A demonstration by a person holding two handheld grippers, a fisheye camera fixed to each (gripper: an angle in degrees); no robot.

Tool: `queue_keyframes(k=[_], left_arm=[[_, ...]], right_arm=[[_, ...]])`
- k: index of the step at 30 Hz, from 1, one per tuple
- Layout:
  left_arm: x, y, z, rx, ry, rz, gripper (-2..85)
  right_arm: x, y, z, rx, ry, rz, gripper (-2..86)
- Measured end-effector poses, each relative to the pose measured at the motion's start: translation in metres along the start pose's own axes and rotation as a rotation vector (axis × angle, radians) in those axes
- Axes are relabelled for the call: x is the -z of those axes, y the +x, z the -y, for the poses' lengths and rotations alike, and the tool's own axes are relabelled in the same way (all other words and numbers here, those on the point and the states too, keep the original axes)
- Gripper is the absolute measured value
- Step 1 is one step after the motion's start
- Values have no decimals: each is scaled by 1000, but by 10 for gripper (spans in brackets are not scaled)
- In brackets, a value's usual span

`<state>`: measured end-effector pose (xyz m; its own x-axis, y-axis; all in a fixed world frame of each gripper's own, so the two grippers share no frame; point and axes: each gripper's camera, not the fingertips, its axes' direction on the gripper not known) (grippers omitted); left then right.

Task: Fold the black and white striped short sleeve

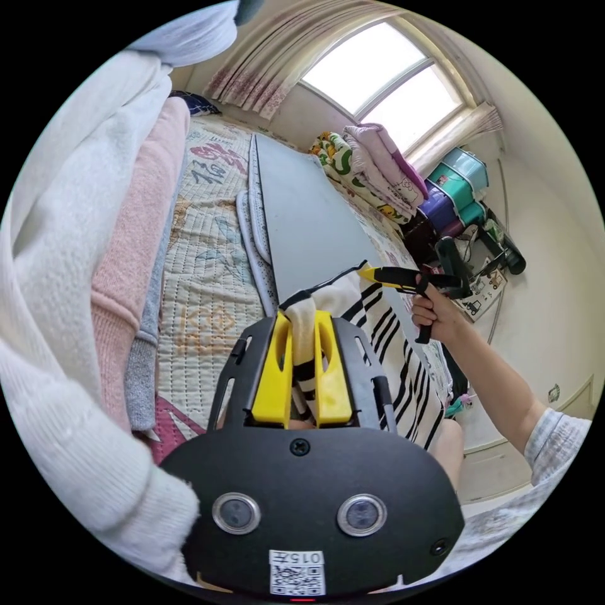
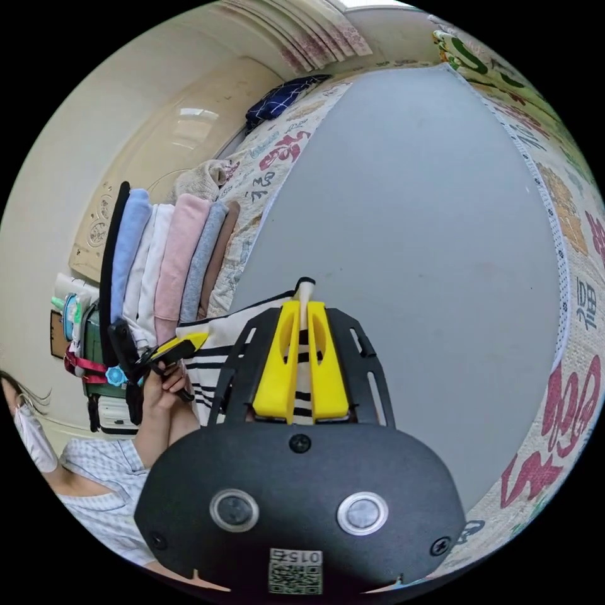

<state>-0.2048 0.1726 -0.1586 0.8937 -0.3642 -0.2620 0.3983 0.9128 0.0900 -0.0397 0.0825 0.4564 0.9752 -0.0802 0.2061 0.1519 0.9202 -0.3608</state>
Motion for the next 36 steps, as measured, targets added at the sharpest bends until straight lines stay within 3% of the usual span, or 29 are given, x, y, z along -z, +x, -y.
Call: queue_keyframes(k=[10,20,28,36], left_arm=[[83,48,-21,-216,95,-271,61],[288,135,-39,-453,287,-328,43],[499,133,-42,-534,512,-196,39],[646,85,26,-468,651,78,27]], right_arm=[[91,-89,-116,139,229,33,6],[120,-246,-210,342,434,132,5],[43,-411,-186,586,473,294,5],[-124,-551,-46,643,469,394,4]])
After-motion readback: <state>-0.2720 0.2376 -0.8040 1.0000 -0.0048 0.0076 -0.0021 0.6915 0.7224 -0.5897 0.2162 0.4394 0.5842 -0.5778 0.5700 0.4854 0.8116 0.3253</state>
